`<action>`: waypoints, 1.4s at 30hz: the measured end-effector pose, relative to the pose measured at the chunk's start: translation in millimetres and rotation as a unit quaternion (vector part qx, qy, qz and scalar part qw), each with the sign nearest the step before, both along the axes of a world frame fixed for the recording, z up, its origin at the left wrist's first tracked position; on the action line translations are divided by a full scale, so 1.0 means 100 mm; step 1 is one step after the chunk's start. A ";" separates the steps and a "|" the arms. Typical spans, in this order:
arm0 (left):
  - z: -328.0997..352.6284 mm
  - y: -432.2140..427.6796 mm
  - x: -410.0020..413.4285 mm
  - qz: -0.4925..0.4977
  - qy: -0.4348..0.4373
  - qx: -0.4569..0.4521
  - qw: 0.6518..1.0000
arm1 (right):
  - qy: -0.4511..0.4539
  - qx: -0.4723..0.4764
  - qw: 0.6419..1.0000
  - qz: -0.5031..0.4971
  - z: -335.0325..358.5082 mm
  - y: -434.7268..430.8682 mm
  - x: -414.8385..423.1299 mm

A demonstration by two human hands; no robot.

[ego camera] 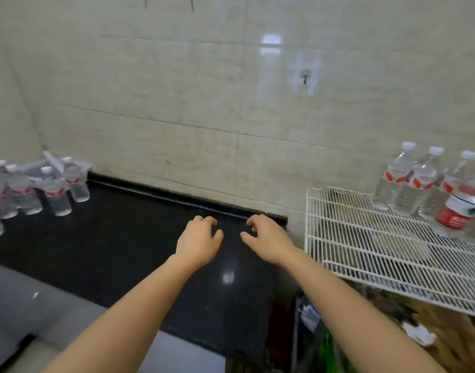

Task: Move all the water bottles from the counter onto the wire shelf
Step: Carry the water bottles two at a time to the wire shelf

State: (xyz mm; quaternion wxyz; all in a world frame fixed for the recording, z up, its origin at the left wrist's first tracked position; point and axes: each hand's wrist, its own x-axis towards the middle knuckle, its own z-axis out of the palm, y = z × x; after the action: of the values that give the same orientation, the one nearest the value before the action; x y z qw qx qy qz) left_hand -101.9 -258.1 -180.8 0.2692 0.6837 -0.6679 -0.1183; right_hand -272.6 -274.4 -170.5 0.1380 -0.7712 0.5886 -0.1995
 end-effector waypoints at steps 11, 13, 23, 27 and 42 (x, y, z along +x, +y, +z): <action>-0.26 0.10 2.90 0.149 -0.015 0.040 0.988 | 0.034 0.042 0.988 0.143 -0.32 -0.34 2.91; -0.30 0.08 3.40 0.162 -0.022 0.054 0.985 | 0.043 0.054 0.986 0.154 -0.38 -0.42 3.42; -0.45 -0.16 5.23 0.212 -0.018 0.080 0.974 | 0.066 0.084 0.977 0.187 -0.59 -0.94 5.31; -0.59 -0.45 5.65 0.226 -0.011 0.094 0.969 | 0.084 0.080 0.972 0.203 -0.68 -1.25 5.79; -0.86 -2.73 6.64 0.181 0.015 0.088 0.979 | 0.083 0.096 0.980 0.154 -0.91 -3.64 6.86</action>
State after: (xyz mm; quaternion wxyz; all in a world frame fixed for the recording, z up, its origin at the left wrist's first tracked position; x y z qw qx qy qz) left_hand 562.6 -531.5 -267.1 0.2350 0.8124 -0.5158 -0.1366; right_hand 413.6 -637.9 -261.5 0.1913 -0.8498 0.4883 -0.0536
